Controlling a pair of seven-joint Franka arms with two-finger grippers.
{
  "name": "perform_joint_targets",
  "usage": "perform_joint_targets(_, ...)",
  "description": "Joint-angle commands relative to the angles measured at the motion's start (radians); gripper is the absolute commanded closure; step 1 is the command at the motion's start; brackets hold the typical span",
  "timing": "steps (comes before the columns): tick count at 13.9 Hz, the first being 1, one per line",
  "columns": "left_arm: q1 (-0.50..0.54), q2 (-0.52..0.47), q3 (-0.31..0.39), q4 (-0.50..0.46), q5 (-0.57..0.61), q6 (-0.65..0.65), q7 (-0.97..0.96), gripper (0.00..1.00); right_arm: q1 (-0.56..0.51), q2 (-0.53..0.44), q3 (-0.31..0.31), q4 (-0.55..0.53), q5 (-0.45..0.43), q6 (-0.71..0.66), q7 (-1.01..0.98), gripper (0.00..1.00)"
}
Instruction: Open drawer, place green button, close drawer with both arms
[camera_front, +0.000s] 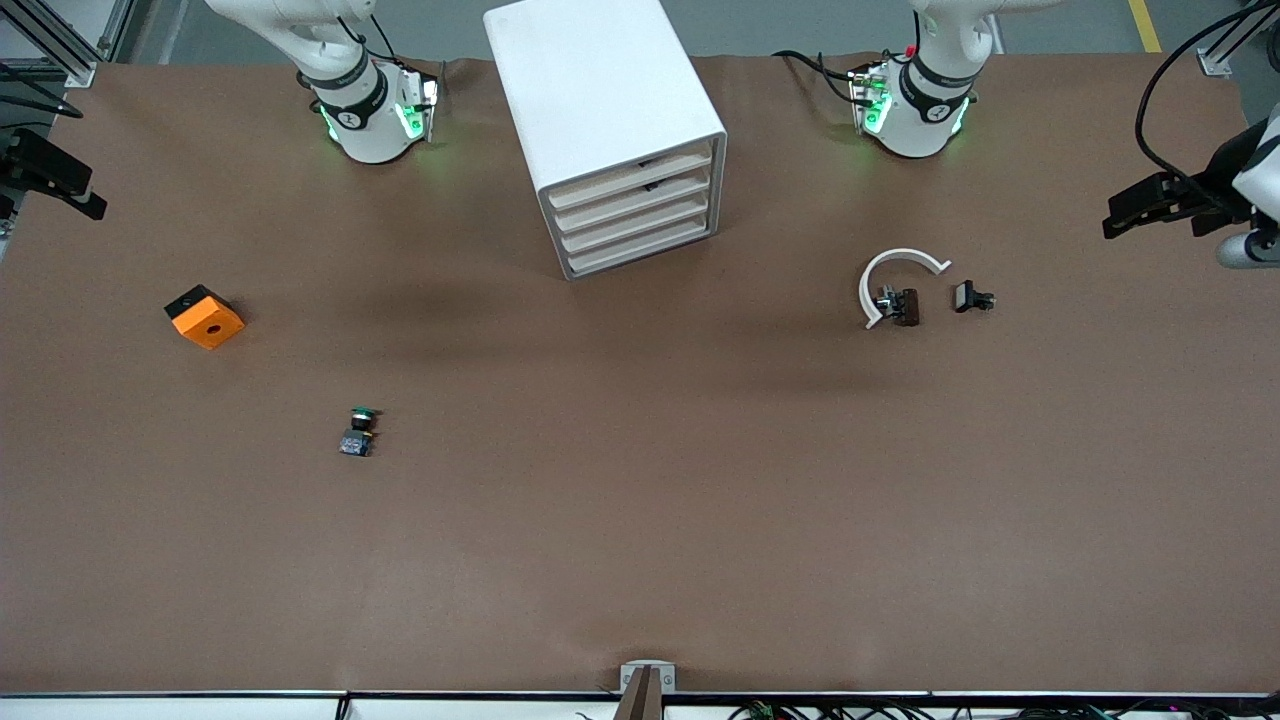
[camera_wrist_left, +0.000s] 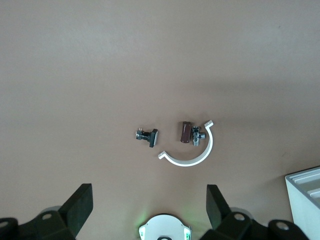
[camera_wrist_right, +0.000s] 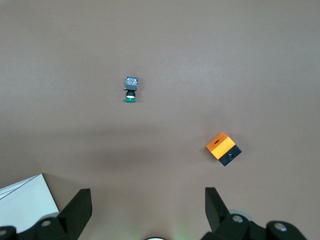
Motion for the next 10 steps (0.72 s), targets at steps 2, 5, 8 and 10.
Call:
perform_joint_targets(2, 0.007, 0.106, -0.008, 0.009, -0.011, -0.012, 0.001, 0.0, 0.0, -0.023, -0.006, -0.023, -0.003, 0.009, 0.013, 0.0)
perform_joint_targets(5, 0.006, 0.166, -0.008, -0.045, -0.011, 0.087, -0.001, 0.0, 0.0, -0.023, -0.007, -0.023, -0.003, 0.012, 0.013, 0.0)
perform_joint_targets(8, 0.004, 0.172, -0.011, -0.146, -0.011, 0.21, -0.004, 0.0, 0.001, -0.021, -0.007, -0.024, -0.003, 0.013, 0.013, 0.0)
perform_joint_targets(10, -0.002, 0.211, -0.014, -0.175, -0.014, 0.276, -0.028, 0.0, 0.003, -0.021, -0.007, -0.024, -0.003, 0.012, 0.013, 0.0)
